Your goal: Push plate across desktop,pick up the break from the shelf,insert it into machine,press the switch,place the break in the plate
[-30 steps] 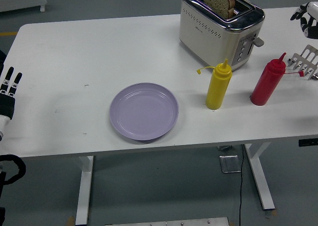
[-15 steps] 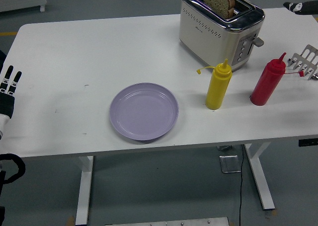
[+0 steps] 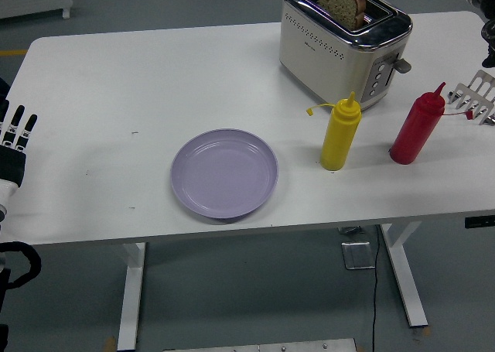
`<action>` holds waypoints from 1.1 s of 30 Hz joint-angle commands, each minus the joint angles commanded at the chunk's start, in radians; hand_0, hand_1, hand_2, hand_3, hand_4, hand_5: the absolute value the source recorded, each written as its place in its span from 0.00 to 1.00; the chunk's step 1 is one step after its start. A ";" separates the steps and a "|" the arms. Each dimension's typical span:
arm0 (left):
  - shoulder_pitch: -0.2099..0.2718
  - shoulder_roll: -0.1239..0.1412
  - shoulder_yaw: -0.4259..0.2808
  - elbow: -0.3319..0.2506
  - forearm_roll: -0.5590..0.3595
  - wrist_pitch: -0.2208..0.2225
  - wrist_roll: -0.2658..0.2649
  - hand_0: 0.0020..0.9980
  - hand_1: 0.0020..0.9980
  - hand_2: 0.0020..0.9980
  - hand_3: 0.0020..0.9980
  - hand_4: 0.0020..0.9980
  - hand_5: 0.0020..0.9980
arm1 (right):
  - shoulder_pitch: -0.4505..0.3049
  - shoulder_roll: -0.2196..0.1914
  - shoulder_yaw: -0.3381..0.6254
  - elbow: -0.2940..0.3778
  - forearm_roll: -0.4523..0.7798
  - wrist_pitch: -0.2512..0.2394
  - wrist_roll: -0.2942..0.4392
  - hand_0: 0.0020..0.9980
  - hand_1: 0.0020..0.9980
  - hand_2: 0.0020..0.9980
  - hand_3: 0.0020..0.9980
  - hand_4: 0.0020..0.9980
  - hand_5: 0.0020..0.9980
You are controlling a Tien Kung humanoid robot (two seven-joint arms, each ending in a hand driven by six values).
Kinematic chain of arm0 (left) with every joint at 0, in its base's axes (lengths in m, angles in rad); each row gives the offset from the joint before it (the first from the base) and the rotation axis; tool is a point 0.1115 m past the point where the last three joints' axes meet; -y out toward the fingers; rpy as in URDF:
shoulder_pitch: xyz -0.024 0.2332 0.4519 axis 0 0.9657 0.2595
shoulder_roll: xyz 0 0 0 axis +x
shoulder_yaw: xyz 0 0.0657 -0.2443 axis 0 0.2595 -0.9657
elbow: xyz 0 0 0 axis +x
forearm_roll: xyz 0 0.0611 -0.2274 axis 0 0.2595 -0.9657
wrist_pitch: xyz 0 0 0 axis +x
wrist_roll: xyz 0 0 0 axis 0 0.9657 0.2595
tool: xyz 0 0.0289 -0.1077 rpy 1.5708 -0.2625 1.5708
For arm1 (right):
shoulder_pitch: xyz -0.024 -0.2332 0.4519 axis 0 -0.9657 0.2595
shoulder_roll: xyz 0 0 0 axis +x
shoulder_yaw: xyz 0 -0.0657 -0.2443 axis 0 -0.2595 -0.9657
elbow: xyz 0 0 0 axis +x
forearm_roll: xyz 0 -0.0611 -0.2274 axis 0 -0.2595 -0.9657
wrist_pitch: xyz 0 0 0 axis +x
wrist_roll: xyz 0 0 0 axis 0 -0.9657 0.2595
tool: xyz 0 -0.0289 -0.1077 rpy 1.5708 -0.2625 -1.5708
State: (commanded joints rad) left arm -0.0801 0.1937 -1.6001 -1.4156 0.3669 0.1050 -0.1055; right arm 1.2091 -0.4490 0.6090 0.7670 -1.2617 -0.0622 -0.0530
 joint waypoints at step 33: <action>-0.004 0.006 0.014 0.001 0.006 0.000 0.002 0.82 0.87 0.95 0.81 0.61 1.00 | 0.107 0.269 -0.048 -0.351 -0.138 0.016 -0.077 0.71 0.67 0.67 0.79 0.84 0.42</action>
State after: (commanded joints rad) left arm -0.0844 0.1996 -1.5860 -1.4143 0.3733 0.1050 -0.1034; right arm 1.3165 -0.1797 0.5606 0.4162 -1.3998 -0.0464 -0.1298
